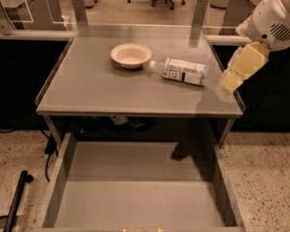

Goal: Place blue plastic bottle into top drawer

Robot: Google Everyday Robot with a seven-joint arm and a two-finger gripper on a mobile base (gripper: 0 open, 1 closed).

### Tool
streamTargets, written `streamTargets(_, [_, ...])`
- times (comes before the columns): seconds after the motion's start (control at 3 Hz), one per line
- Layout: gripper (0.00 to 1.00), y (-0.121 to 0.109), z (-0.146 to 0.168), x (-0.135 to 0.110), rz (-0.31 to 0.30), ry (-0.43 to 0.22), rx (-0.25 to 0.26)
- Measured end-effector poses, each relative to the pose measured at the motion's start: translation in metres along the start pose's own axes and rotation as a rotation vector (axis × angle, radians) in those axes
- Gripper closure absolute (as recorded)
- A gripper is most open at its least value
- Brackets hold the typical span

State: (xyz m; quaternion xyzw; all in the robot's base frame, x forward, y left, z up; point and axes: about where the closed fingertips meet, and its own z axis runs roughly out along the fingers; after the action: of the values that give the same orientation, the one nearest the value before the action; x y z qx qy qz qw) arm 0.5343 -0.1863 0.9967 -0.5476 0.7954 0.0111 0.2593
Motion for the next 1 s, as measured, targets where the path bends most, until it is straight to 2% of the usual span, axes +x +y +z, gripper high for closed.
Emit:
streamTargets(0.33, [0.00,-0.004,0.007,-0.012,-0.011,-0.032,0.009])
streamTargets(1.0, [0.00,-0.049,0.052,-0.042,0.026,-0.140,0.078])
